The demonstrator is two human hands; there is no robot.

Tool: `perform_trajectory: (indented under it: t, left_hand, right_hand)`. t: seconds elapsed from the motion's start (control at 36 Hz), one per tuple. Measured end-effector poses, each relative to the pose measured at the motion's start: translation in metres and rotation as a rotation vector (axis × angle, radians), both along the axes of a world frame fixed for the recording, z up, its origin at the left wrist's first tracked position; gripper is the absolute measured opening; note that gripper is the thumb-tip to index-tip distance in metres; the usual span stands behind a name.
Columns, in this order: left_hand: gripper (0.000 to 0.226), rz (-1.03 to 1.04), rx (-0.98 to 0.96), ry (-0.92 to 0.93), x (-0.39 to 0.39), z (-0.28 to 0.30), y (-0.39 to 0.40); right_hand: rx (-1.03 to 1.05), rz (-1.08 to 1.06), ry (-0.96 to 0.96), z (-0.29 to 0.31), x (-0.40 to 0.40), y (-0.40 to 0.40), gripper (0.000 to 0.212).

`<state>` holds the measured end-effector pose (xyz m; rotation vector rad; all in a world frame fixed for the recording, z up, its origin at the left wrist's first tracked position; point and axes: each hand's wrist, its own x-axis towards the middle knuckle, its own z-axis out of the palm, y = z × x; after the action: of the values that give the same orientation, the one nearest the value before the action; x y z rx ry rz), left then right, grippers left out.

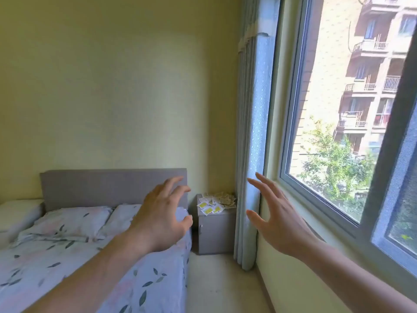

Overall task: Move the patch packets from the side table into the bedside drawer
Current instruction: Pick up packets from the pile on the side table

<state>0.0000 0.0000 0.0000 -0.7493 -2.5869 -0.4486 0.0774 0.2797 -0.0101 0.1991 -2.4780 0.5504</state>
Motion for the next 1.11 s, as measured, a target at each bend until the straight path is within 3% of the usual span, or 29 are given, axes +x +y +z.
perform_trajectory:
  t: [0.33, 0.64, 1.11]
  left_hand:
    - [0.056, 0.089, 0.005, -0.245, -0.144, -0.062, 0.076]
    - [0.050, 0.224, 0.047, -0.362, -0.262, -0.096, 0.084]
    - [0.049, 0.107, 0.050, -0.528, -0.573, -0.186, 0.151]
  right_hand:
    - [-0.131, 0.082, -0.233, -0.071, -0.162, 0.092, 0.062]
    - [-0.175, 0.237, -0.357, -0.103, -0.333, 0.110, 0.064]
    - [-0.243, 0.073, -0.506, -0.176, -0.590, 0.180, 0.067]
